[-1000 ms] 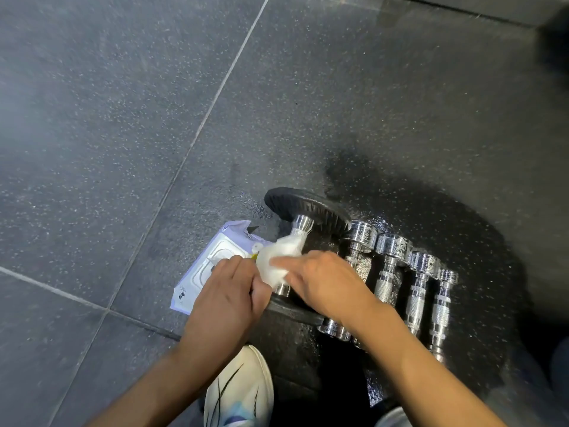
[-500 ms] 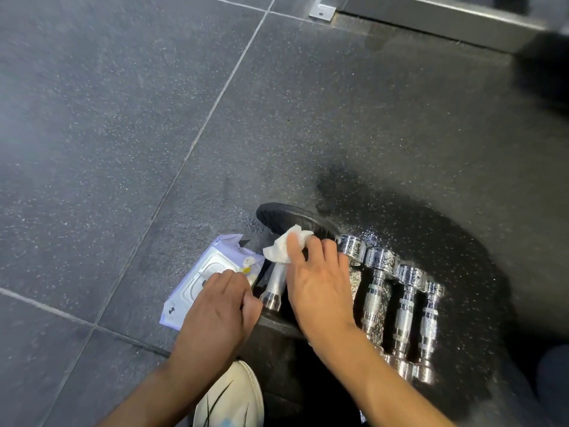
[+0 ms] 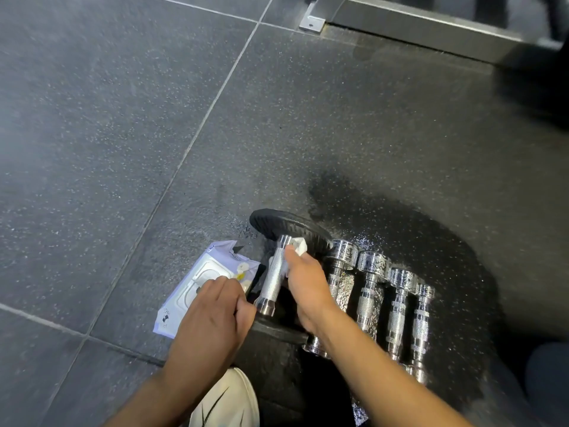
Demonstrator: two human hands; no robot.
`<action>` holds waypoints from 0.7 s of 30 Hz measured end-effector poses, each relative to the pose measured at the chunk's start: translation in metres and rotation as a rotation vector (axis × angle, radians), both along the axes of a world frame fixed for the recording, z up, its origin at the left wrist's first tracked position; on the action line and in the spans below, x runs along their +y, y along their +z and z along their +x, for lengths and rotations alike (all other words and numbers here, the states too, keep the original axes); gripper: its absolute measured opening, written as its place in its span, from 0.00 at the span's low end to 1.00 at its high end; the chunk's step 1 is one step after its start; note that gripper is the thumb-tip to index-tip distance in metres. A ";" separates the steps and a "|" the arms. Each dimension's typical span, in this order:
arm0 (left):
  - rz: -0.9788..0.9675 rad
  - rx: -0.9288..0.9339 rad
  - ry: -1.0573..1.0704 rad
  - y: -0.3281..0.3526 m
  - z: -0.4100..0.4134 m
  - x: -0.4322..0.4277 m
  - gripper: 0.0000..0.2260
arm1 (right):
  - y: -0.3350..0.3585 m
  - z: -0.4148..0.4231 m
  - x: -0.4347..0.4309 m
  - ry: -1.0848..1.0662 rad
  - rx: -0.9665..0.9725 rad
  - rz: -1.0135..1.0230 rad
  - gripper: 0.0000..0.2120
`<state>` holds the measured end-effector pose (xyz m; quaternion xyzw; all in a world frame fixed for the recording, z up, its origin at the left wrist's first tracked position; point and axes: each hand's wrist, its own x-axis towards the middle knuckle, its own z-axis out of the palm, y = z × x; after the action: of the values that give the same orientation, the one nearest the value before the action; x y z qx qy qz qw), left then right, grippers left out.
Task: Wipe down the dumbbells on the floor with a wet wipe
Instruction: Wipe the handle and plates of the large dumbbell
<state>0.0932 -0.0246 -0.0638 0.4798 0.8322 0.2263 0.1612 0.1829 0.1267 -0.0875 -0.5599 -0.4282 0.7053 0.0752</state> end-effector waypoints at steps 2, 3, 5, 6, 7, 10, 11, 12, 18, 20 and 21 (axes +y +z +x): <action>-0.031 0.031 -0.043 -0.002 0.000 -0.001 0.09 | -0.001 0.001 0.009 -0.107 0.154 -0.232 0.12; -0.038 0.047 -0.066 -0.002 0.000 -0.002 0.09 | 0.000 0.002 0.013 -0.145 0.226 -0.315 0.11; -0.004 0.024 -0.031 -0.001 0.001 -0.001 0.09 | 0.001 0.003 0.018 -0.199 0.328 -0.404 0.15; 0.019 0.008 -0.007 0.001 0.001 0.000 0.08 | 0.001 0.003 0.020 -0.216 0.366 -0.434 0.15; 0.033 0.002 0.000 0.003 0.002 0.002 0.08 | 0.001 0.002 0.020 -0.233 0.408 -0.475 0.17; 0.029 0.006 -0.016 0.002 0.002 0.001 0.08 | -0.001 -0.001 0.017 -0.192 0.474 -0.547 0.20; 0.016 0.011 -0.027 0.002 0.002 0.000 0.08 | -0.002 0.000 0.015 -0.144 0.456 -0.537 0.20; 0.009 0.015 -0.032 0.001 0.001 0.000 0.08 | -0.003 0.003 0.014 -0.075 0.425 -0.511 0.21; 0.025 -0.004 -0.009 0.003 0.001 0.000 0.08 | -0.003 0.023 0.009 0.070 0.257 -0.257 0.07; 0.033 -0.003 -0.013 0.004 0.002 0.000 0.08 | -0.004 0.027 0.007 -0.043 0.233 -0.175 0.07; 0.043 -0.005 -0.008 0.005 0.003 0.000 0.08 | -0.003 0.027 0.007 -0.087 0.208 -0.123 0.09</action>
<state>0.0961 -0.0245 -0.0590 0.4858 0.8249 0.2446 0.1541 0.2104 0.1332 -0.0908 -0.5054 -0.3493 0.7806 0.1151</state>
